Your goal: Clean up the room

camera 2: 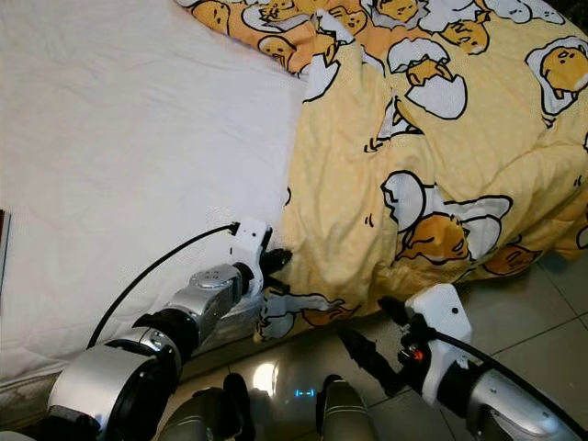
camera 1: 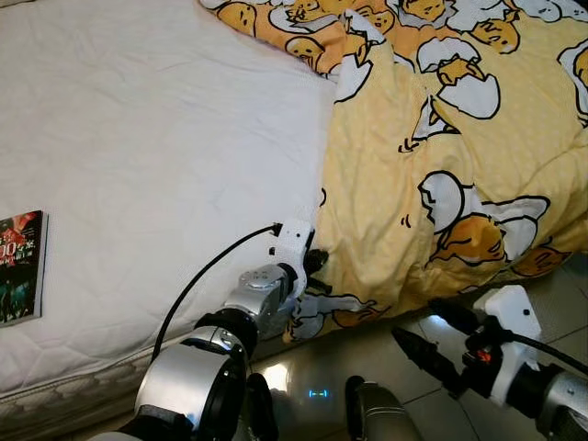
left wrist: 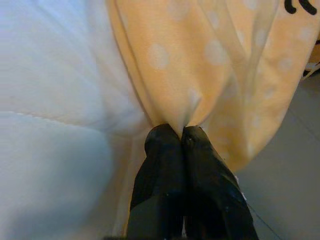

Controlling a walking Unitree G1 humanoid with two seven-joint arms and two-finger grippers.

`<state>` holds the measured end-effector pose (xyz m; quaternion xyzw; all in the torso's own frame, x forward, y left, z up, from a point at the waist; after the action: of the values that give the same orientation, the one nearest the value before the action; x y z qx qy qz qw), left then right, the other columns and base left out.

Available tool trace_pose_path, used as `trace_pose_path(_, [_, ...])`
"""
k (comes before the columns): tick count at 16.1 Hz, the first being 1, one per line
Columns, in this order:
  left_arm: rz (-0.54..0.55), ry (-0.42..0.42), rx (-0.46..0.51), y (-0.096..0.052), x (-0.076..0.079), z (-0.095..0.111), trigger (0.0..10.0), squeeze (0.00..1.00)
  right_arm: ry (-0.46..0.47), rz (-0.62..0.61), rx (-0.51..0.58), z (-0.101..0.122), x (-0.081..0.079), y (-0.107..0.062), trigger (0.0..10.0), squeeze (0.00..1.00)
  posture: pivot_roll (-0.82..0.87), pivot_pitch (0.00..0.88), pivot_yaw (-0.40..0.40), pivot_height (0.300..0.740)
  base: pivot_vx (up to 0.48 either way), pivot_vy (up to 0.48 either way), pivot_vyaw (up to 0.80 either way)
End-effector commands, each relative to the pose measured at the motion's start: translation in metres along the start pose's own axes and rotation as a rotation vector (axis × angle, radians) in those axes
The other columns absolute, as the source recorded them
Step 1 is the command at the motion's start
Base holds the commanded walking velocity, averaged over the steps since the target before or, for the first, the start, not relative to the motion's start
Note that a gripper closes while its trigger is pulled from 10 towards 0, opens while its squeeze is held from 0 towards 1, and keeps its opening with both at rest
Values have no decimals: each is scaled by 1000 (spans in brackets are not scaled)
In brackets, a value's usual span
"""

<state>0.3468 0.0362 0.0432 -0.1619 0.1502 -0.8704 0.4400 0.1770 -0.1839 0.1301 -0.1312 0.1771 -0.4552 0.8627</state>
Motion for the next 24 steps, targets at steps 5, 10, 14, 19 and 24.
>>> trace_pose_path(5, [-39, -49, -10, -2, 3, -9, 0, 0, -4, 2, 9, 0, 0, 1, 10000, 0, -361, 240, 107, 740, 0, 0, 0])
trace_pose_path(10, [10, -31, 116, -8, -8, 2, 0, 0, 20, -15, -2, -13, 11, 2, 10000, 0, -320, 221, 92, 740, 0, 0, 0])
trace_pose_path(14, [0, 54, 161, -26, -23, -5, 0, 0, 37, -23, -18, -31, 15, 15, 10000, 0, -290, 224, 87, 740, 0, 0, 0])
trace_pose_path(19, [-120, 110, 101, -56, -6, -40, 0, 0, 72, -32, -82, -99, 5, 65, 10000, 0, -265, 218, 103, 740, 0, 0, 0])
trace_pose_path(24, [-268, 150, -58, -81, 12, -65, 0, 0, 66, -12, -152, -144, -45, 133, 10000, 0, -235, 191, 85, 740, 0, 0, 0])
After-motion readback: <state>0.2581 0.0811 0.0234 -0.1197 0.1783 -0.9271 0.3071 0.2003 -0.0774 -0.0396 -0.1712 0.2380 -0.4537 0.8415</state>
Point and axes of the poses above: a point about 5 cm out from each wrist's last joint towards the gripper, its own y axis pointing out of the wrist towards the gripper, its own z axis along the axis of the wrist's last joint, x = y × z, the point moved 2 cm from there along y, pointing out of the wrist towards the gripper, and after that the axes turned 4 degrees about y, right-handed, at the moved point
